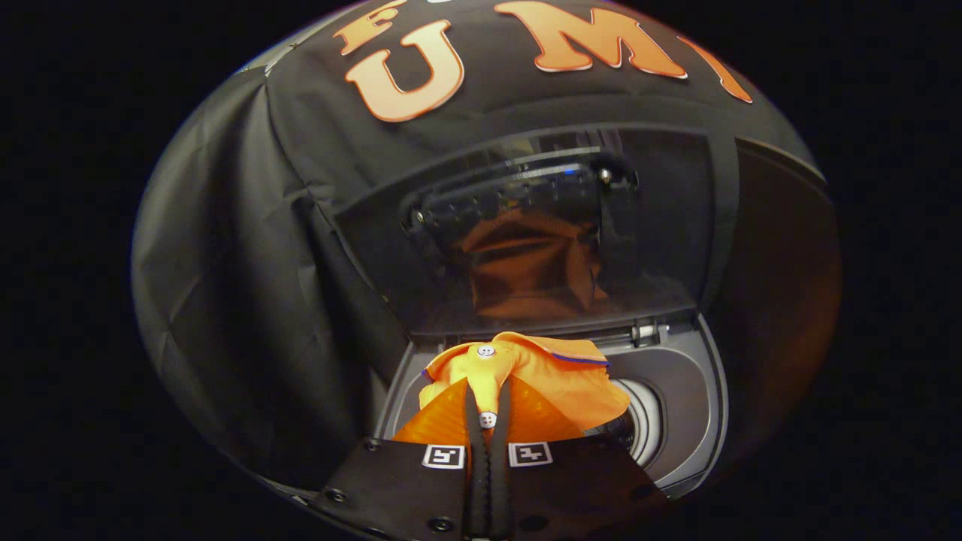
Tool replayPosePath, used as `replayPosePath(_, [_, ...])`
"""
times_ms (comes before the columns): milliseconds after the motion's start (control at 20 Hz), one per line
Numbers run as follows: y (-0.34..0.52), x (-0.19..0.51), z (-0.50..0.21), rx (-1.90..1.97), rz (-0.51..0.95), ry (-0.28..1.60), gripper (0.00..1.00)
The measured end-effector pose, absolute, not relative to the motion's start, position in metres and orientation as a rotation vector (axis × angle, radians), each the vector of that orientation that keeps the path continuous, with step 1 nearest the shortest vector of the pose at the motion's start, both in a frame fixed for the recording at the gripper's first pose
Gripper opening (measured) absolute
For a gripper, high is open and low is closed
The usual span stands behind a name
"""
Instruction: Put the clothes into the washing machine and then close the washing machine lid.
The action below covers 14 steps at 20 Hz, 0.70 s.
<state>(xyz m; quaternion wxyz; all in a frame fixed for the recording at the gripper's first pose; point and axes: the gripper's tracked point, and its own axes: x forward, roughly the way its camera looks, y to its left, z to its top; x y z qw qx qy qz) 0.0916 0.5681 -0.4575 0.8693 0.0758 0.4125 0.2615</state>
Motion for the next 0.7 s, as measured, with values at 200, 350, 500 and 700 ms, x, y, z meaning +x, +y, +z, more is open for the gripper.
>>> replayPosePath(200, [0.572,0.101,-0.492,0.158,0.501,0.942,0.08])
replayPosePath(350, [0.573,0.102,-0.525,0.071,0.5,0.986,0.08])
replayPosePath(500, [0.575,0.096,-0.553,0.072,0.463,1.059,0.08])
replayPosePath(700, [0.562,0.096,-0.59,0.032,0.409,1.143,0.08])
